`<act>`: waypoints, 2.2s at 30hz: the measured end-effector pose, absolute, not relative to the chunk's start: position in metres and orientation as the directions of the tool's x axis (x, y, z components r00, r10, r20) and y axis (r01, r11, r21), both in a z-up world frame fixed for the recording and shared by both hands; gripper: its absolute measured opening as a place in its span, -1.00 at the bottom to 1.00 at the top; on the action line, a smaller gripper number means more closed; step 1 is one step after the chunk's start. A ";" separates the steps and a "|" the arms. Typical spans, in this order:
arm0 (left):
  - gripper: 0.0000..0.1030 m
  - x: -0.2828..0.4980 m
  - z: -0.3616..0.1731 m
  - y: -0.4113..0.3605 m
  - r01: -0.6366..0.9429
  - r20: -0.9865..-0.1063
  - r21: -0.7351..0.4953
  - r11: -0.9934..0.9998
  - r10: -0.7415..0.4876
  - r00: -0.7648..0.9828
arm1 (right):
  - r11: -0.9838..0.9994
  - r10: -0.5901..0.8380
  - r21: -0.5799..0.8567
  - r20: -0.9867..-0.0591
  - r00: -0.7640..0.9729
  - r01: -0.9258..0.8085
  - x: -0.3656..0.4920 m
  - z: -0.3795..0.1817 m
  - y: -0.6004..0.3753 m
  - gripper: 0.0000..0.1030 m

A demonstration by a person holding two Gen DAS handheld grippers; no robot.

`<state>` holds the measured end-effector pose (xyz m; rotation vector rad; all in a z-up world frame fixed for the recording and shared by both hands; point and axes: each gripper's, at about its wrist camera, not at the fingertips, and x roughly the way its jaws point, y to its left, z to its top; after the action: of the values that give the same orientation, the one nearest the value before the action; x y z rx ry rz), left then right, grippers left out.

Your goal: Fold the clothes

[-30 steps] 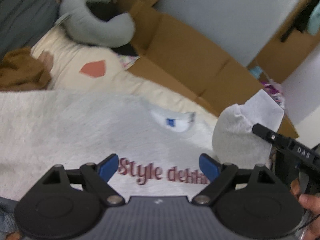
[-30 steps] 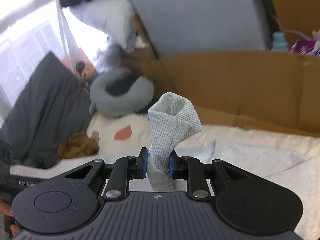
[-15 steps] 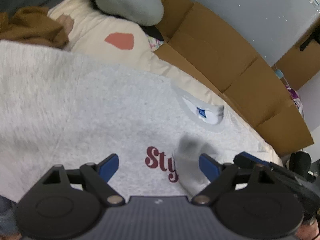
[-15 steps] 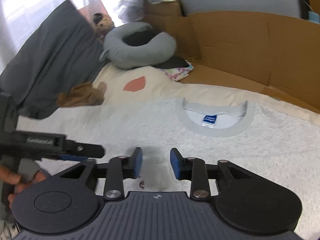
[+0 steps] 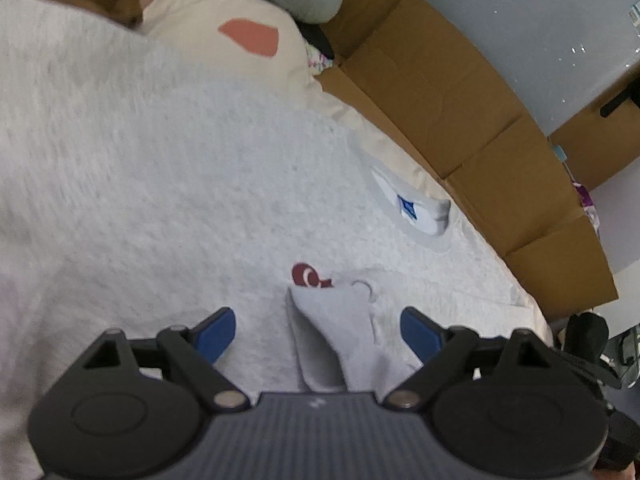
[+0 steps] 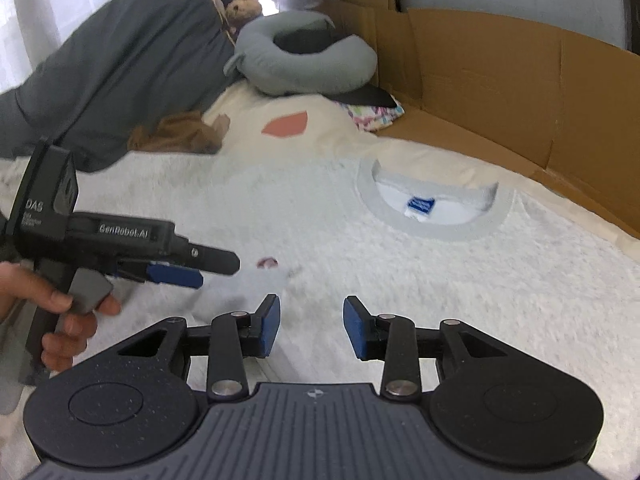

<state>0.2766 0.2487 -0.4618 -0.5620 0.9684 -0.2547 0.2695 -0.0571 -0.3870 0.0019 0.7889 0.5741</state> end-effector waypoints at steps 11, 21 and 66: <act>0.47 0.272 -0.478 0.230 -0.072 -0.662 -0.647 0.759 -0.513 0.547 | 0.906 0.374 0.141 -0.708 0.599 -0.398 0.224 -0.400 -0.118 -0.18; -0.74 0.264 -0.471 0.220 -0.073 -0.649 -0.694 0.716 -0.578 0.495 | 0.942 0.184 -0.068 -0.716 0.674 -0.329 0.180 -0.395 -0.186 -0.18; -0.78 0.281 -0.320 0.153 0.192 -0.450 -0.727 0.659 -0.669 0.592 | 0.969 -0.100 -0.226 -0.735 0.671 -0.103 0.150 -0.434 -0.260 -0.91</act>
<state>0.2812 0.1525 -0.3199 -0.6819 0.7856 -0.5483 0.1505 -0.2598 -0.4340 -0.2580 0.8381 0.0015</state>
